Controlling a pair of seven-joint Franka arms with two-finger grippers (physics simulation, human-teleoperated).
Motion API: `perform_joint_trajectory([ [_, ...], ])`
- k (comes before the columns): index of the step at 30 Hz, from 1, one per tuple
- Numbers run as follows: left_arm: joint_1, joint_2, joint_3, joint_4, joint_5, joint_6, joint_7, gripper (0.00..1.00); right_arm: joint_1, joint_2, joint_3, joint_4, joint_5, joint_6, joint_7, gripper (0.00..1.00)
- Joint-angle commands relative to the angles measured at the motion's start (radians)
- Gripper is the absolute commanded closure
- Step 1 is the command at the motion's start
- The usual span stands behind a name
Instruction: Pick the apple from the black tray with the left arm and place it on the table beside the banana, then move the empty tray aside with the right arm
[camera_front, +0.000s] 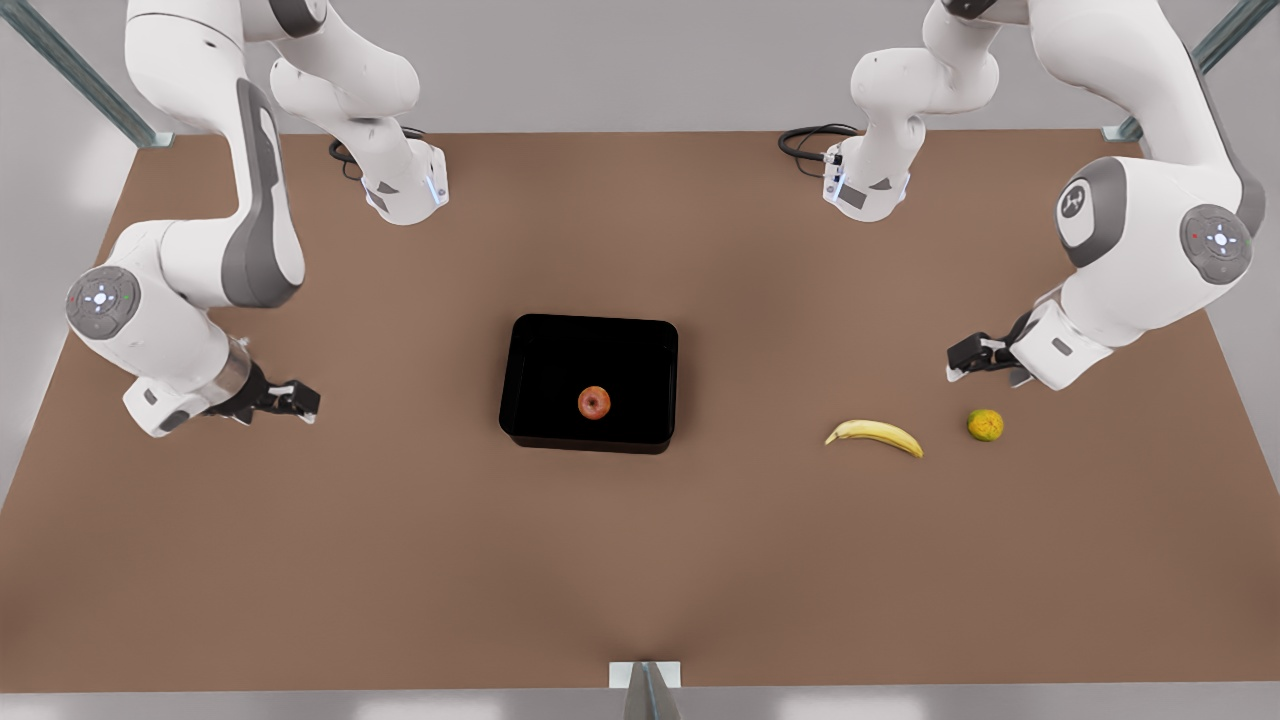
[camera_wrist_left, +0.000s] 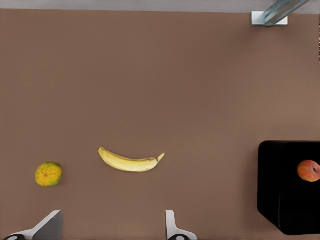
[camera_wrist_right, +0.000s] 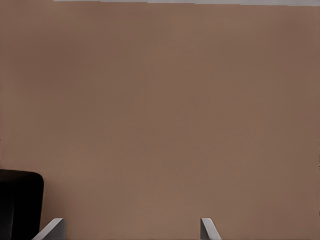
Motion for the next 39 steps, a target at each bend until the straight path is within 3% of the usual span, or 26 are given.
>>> perform_joint_trajectory([
  [1,-0.003,0.001,-0.003,0.001,-0.001,0.011,0.003,0.0,0.002,0.001,0.001,0.007,-0.003,0.119,0.033,0.0],
  [3,-0.01,0.002,-0.009,0.002,-0.001,0.016,0.003,0.0,0.002,0.005,0.001,0.007,-0.003,0.119,0.033,0.0],
  [4,-0.075,0.005,-0.017,0.002,0.02,0.025,0.0,0.0,0.002,0.005,0.001,0.007,-0.001,0.119,0.033,0.0],
  [7,-0.366,0.031,-0.017,0.016,0.042,0.024,-0.483,0.0,0.002,0.008,0.001,0.007,-0.001,0.119,0.031,0.0],
  [9,-0.561,0.161,-0.018,0.12,0.113,0.027,-0.818,0.0,0.004,0.015,0.001,0.007,-0.003,0.119,0.03,0.0],
  [11,-0.658,0.225,-0.018,0.094,0.117,0.168,-1.091,0.0,0.004,0.015,0.001,0.008,-0.003,0.119,0.03,0.0],
  [13,-0.725,0.316,-0.018,0.079,0.168,0.18,-1.171,0.0,0.004,0.016,0.001,0.013,-0.003,0.119,0.028,0.0],
  [18,-0.751,0.438,-0.017,0.112,0.168,0.352,-1.315,0.0,0.004,0.031,0.003,0.016,-0.001,0.119,0.028,0.0],
  [23,-0.788,0.658,-0.014,0.456,0.247,0.353,-1.347,0.0,0.004,0.031,0.003,0.016,-0.001,0.119,0.028,0.0],
  [28,-0.822,0.763,-0.014,0.462,0.284,0.534,-1.341,0.0,0.004,0.031,0.003,0.016,-0.001,0.119,0.028,0.0],
  [32,-0.824,0.781,-0.015,0.462,0.31,0.556,-1.341,0.0,0.013,0.053,0.006,0.016,0.0,0.126,0.028,0.0],
  [39,-0.825,0.792,-0.014,0.447,0.364,0.553,-1.327,0.0,0.07,0.05,-0.071,0.037,0.002,0.115,0.036,0.0],
])
